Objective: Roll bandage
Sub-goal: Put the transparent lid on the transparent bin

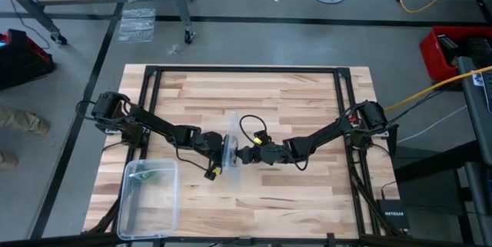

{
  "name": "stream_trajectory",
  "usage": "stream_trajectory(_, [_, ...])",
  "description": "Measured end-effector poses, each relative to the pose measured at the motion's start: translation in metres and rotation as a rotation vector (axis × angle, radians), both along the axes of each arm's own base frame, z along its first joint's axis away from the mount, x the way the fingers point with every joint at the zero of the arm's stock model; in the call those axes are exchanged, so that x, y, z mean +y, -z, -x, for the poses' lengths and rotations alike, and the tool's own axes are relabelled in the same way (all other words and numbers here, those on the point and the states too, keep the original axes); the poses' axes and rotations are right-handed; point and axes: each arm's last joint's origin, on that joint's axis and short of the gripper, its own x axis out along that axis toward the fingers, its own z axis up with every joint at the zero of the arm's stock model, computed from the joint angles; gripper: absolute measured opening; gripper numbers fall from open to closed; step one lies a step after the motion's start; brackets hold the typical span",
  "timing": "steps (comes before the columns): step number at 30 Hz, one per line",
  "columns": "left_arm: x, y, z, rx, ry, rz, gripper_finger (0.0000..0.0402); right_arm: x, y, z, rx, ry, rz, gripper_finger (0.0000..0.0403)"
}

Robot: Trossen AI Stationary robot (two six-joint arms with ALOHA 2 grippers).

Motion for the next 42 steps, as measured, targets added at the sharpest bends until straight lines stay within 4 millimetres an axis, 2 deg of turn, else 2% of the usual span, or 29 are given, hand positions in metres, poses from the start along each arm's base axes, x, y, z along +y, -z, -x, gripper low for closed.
stream_trajectory(9, [-0.001,0.013,-0.007,-0.047,0.043,-0.059,0.0,0.002,0.006,-0.001,0.026,-0.012,-0.029,0.0229])
stream_trajectory(17, [0.0,0.023,0.0,0.053,0.065,-0.11,0.0,0.006,0.029,-0.016,0.053,-0.005,-0.123,0.0229])
stream_trajectory(22, [-0.005,0.026,0.002,0.07,0.093,-0.141,0.0,0.003,0.033,-0.019,0.061,-0.017,-0.168,0.0229])
stream_trajectory(36, [-0.005,0.026,0.008,0.143,0.058,-0.193,0.0,-0.002,0.036,-0.019,0.096,-0.014,-0.178,0.0229])
stream_trajectory(42, [-0.004,0.009,0.014,0.127,0.04,-0.204,0.0,-0.002,0.036,-0.019,0.099,-0.014,-0.177,0.0229])
